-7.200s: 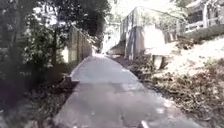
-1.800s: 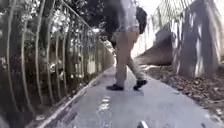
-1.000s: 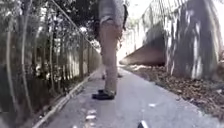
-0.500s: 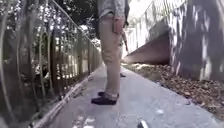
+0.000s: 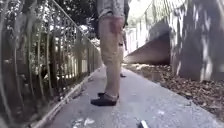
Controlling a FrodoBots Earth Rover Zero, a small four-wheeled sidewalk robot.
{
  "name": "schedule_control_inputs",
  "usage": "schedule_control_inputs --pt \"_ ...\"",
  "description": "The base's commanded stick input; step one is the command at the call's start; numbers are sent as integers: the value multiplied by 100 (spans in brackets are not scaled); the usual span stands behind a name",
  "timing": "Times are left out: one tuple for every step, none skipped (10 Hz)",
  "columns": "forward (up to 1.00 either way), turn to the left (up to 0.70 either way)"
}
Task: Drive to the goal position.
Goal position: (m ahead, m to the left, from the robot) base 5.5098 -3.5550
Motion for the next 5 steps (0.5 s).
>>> schedule_control_inputs --pt "0 21" --pt "0 6" --pt "0 8" --pt "0 0" --pt "0 4"
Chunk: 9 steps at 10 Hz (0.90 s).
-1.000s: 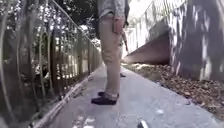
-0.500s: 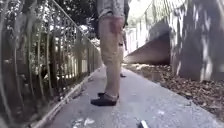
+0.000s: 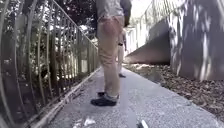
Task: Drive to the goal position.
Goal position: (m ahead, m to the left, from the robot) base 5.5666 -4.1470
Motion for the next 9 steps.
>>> schedule_control_inputs --pt "0 8" --pt "0 2" --pt "0 12" --pt "0 7" --pt "0 4" --pt "0 6" --pt "0 0" --pt "0 0" --pt "0 0"
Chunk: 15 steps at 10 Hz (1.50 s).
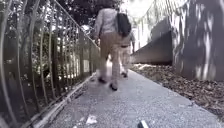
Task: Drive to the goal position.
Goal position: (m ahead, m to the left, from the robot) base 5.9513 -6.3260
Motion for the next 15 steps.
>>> schedule_control_inputs --pt "0 5" --pt "0 8" --pt "0 0" --pt "0 0" --pt "0 0" --pt "29 0" --pt "45 0" --pt "50 10" --pt "50 9" --pt "50 6" --pt "50 3" --pt "50 0" --pt "50 0" --pt "50 0" --pt "50 0"
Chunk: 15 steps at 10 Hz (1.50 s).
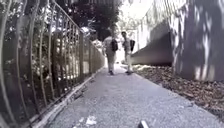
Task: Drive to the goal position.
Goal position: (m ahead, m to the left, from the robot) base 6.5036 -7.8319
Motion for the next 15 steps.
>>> schedule_control_inputs --pt "50 0" --pt "50 1" --pt "50 3" --pt "50 -11" --pt "50 -48" --pt "50 -25" --pt "50 0" --pt "50 0" --pt "50 0" --pt "50 0" --pt "50 8" --pt "50 17" --pt "50 6" --pt "50 1" --pt "50 4"
